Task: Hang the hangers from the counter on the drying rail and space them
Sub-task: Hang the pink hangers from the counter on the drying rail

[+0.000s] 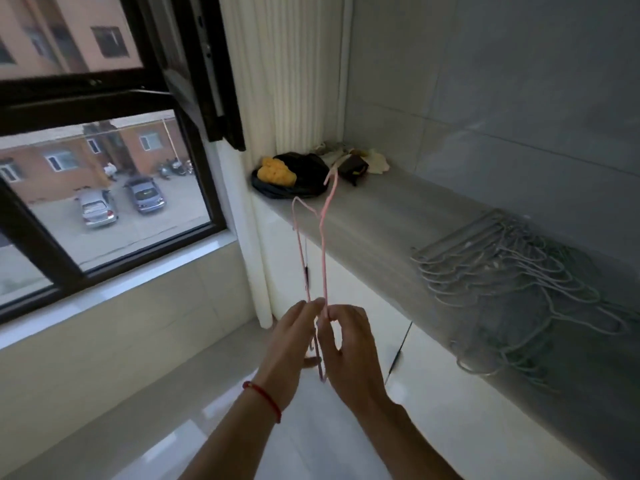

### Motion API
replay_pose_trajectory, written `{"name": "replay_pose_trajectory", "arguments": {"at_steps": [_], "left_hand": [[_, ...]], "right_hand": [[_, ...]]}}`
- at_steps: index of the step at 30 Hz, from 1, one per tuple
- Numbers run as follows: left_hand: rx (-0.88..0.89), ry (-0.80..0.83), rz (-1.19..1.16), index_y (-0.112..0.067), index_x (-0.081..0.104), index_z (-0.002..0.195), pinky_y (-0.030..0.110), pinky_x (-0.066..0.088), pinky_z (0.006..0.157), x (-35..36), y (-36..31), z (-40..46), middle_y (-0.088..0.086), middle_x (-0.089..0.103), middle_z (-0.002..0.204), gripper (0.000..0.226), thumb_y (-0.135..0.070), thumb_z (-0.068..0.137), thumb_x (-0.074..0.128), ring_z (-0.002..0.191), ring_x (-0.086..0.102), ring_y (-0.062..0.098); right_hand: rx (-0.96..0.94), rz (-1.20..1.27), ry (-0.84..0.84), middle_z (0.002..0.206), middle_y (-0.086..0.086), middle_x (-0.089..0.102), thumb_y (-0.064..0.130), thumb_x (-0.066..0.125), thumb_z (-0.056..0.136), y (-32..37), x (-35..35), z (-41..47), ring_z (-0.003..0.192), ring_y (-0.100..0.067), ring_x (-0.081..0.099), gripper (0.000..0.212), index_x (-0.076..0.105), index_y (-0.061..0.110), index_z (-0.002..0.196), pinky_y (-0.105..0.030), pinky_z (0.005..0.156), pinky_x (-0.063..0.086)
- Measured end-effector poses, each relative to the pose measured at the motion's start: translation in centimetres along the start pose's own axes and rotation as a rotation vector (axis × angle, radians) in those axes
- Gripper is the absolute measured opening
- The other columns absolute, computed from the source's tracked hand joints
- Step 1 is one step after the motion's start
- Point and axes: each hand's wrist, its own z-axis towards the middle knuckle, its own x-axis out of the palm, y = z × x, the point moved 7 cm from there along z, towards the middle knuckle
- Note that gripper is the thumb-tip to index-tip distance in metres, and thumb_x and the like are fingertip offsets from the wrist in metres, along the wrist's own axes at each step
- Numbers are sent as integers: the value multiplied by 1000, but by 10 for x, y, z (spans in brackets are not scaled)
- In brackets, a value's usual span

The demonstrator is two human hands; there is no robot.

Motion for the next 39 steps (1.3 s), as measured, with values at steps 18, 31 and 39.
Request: {"name": "replay_pose_trajectory", "arguments": {"at_steps": [18,31,39], "left_hand": [[-95,-739,-299,-6,71,109,31,50,53,-174,159,-318,6,78,107,24,-23,100,56,77,65,27],[123,-1058,-509,-6,71,119,25,35,49,-331,215,-626,12,78,112,54,-49,103,43,71,60,24],[216,-1060,-464,-2,68,122,26,37,46,-457,253,-784,15,76,115,55,-37,103,31,70,59,26]], "right_hand": [[-259,378,573,111,16,60,35,34,102,144,92,-215,114,-8,53,28,61,34,102,-20,101,41],[-352,685,910,104,12,63,32,33,100,358,153,-412,106,-8,57,32,65,28,102,-4,93,37],[-418,754,1012,103,12,63,34,33,100,505,217,-582,105,-3,57,32,64,26,101,-3,89,38]]}}
